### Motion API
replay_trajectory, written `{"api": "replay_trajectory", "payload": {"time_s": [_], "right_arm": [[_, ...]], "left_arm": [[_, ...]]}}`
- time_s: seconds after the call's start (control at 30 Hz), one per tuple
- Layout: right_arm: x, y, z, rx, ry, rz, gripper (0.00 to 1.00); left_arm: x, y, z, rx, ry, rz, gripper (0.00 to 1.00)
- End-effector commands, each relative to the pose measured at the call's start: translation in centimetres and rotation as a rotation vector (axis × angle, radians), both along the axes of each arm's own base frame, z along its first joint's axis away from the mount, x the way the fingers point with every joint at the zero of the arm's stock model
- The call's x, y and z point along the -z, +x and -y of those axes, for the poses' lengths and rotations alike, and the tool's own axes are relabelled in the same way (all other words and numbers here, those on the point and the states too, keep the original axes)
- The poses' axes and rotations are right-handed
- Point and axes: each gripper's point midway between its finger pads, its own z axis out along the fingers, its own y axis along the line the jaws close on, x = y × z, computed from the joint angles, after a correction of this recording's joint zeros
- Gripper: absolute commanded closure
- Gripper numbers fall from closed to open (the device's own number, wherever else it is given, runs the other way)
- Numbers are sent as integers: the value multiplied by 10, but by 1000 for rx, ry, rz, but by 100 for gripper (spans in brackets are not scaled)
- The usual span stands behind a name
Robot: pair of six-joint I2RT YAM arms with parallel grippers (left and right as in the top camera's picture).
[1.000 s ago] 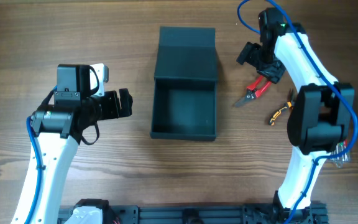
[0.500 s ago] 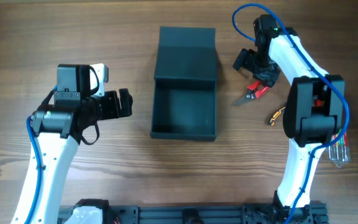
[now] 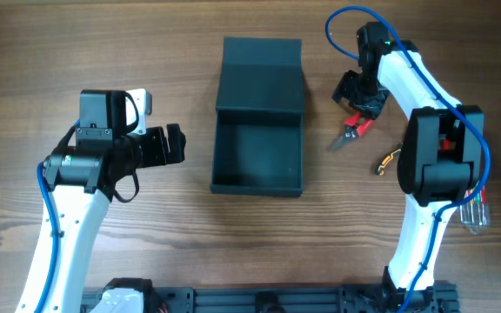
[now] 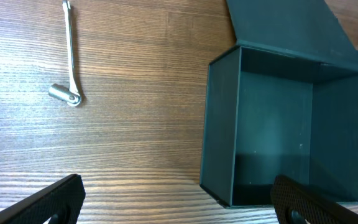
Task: Pack container
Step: 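Move the right gripper over the red-handled snips and lower, then close the right gripper on the red snips handles, then carry the red snips into the green box and release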
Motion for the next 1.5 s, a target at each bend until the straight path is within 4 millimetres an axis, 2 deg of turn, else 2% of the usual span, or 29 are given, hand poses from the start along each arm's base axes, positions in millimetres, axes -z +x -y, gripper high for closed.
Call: {"api": "replay_trajectory", "payload": {"time_s": [0.0,0.07,0.23,0.4,0.5,0.77,0.87,0.93,1.03,1.1,1.27,1.33,1.37,1.47], "right_arm": [[16,-13,-8,-10,35,-53,52],[16,-13,-8,-10,35,-53,54],[15,-14,-9,-10,43,-57,76],[15,-15,-10,-11,50,-58,85],[15,-15,-10,-12,50,-58,96],[15,-13,-10,-57,47,-47,95],[7,-9,-9,-91,38,-28,96],[-4,-6,-8,-120,29,-6,96],[-34,1,-5,-165,2,48,96],[-61,4,-3,-209,-27,101,96],[-134,1,-18,-364,-55,257,96],[-170,-6,-33,-464,-66,341,96],[-182,-9,-42,-519,-65,371,96],[-223,-38,-91,-863,-64,472,96]], "left_arm": [[-9,4,-2,9,8,28,0],[-9,4,-2,9,8,27,0],[-9,4,-2,9,8,27,0],[-9,4,-2,9,8,27,0],[-9,4,-2,9,8,27,0],[-9,4,-2,9,8,27,0],[-9,4,-2,9,8,27,0],[-9,4,-2,9,8,27,0],[-9,4,-2,9,8,27,0],[-9,4,-2,9,8,27,0],[-9,4,-2,9,8,27,0],[-9,4,-2,9,8,27,0],[-9,4,-2,9,8,27,0],[-9,4,-2,9,8,27,0]]}}
